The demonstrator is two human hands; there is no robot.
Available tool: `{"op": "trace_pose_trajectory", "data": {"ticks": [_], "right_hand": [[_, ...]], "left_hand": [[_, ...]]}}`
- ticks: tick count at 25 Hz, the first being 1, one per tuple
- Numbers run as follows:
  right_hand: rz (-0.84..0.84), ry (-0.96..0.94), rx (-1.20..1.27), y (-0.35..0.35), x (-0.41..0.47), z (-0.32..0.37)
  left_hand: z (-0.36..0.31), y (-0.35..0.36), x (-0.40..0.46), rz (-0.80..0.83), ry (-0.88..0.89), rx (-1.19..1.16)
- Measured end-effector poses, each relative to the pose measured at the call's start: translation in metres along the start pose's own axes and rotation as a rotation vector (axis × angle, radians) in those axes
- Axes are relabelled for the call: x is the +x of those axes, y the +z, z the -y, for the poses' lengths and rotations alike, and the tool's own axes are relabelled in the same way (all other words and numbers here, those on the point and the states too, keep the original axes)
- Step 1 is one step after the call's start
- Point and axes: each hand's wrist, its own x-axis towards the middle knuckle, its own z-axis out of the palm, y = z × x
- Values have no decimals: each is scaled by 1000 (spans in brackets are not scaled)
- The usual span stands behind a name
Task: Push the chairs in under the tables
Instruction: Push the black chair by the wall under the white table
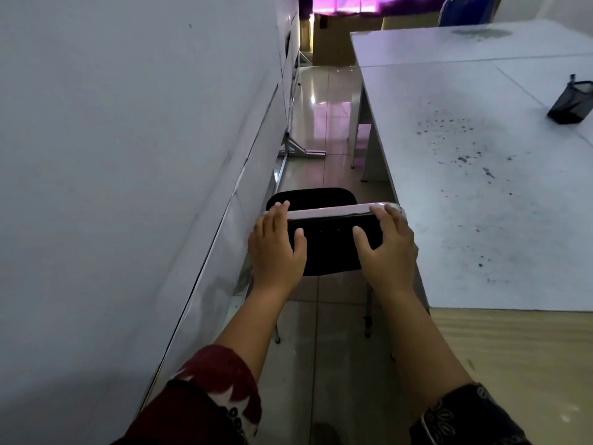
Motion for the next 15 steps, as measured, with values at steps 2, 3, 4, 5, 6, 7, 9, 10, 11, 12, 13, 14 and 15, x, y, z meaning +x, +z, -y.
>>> {"op": "trace_pose_trajectory", "data": {"ticks": [2,3,4,5,6,7,9,10,11,12,13,14,15], "right_hand": [[-72,7,9,8,18,-7],[-102,17,14,10,25,-11],[-120,33,19,13,33,-16],[-119,58,26,16,42,-21],[-98,83,32,19,53,-26],[-64,97,27,24,64,-29],[-2,74,-16,34,83,-33],[12,48,-50,38,90,-35],[-1,22,-93,42,96,-38],[-35,3,-134,45,100,-40],[-78,-7,-156,48,102,-41],[-119,-9,-153,51,103,-42],[-152,-16,-132,55,104,-42]], "left_hand": [[5,12,13,-30,-6,-17],[9,18,17,-41,-11,-31],[13,23,21,-47,-14,-40],[18,30,27,-42,-20,-42],[23,36,34,-33,-30,-33],[27,41,43,-25,-39,-24],[35,48,60,-69,-39,0],[35,49,66,-117,-22,26],[33,49,72,-150,13,58],[32,48,76,-167,48,84],[34,50,79,-194,87,100],[38,53,82,-213,118,96],[42,55,85,-217,141,76]]}}
